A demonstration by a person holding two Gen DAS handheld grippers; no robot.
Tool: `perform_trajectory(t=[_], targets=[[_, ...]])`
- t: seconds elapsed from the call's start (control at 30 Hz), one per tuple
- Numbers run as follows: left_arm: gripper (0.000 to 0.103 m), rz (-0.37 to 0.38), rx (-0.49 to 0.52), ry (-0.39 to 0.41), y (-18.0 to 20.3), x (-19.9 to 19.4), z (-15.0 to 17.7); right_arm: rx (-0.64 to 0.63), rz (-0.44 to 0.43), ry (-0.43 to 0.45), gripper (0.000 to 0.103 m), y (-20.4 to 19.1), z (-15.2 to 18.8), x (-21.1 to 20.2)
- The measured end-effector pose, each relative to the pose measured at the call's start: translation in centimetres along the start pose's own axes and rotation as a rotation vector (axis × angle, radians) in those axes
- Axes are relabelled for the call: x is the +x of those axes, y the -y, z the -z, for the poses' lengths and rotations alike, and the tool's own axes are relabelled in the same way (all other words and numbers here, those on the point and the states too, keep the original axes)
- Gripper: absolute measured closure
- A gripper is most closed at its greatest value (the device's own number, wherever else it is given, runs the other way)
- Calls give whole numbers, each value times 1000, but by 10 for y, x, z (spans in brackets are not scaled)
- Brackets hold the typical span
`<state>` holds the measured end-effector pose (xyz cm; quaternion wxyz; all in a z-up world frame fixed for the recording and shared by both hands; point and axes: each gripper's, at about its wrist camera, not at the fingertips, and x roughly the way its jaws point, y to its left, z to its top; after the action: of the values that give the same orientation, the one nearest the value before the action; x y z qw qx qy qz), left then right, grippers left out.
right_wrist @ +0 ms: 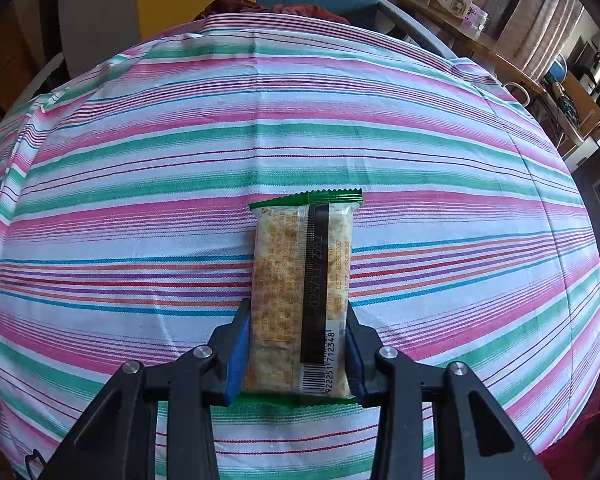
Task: Organize objects
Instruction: 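Carry the white box into the gold tray and open the left tool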
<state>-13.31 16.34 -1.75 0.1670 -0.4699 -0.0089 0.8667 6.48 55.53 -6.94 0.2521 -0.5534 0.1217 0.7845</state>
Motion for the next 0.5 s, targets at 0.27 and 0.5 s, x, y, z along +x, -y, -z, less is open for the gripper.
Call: perform_trajectory(t=[0.27,0.5], targets=[[29,-59,61,99,-24,-60,43,-25,25,-12,65,-10,2,-5],[28,-91,81,160,-38,-86,68,-67,-68,-17,66,-53,9,-23]])
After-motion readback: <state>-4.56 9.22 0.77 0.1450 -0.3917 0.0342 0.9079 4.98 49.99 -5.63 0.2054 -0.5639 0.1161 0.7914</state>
